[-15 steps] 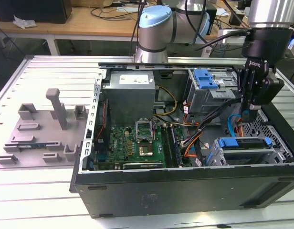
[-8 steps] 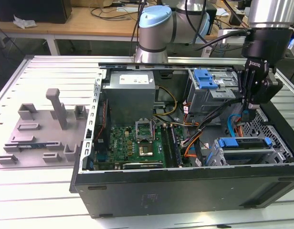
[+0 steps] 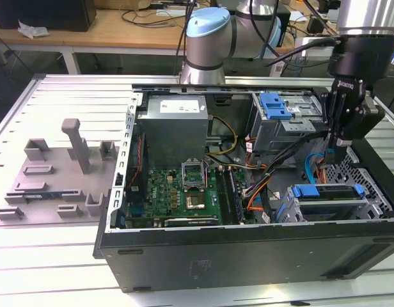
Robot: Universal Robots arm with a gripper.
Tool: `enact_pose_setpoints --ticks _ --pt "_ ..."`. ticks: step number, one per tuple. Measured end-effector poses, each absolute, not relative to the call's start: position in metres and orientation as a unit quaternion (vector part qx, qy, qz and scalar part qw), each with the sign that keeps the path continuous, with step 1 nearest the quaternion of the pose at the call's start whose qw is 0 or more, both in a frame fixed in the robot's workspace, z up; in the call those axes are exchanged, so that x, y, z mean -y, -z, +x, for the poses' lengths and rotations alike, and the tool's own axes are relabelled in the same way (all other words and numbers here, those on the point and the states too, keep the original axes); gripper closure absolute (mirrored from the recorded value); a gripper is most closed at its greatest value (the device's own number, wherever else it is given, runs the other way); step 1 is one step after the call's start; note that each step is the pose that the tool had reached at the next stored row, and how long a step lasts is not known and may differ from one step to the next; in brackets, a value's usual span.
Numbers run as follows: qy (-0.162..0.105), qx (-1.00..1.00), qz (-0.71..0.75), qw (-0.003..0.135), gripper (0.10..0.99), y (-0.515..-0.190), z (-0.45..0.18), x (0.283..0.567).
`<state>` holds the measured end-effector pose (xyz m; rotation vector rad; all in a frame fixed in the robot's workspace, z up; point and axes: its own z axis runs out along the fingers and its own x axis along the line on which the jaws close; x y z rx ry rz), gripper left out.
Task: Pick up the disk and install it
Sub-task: 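Insert the first disk wire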
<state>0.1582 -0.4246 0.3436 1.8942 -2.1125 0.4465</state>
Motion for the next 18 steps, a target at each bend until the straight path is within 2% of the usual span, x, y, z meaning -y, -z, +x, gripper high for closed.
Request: enact_pose_setpoints --ticks 6,10,15,18 --pt "-0.150 0.729 0.654 0.134 0.918 -0.344 0.160 0.436" --pt "-0.139 0.731 0.656 0.128 0.918 -0.344 0.160 0.439" --pt "-0.102 0.738 0.660 0.096 0.918 -0.344 0.161 0.439" --pt "-0.091 0.739 0.662 0.086 0.918 -0.351 0.161 0.442"
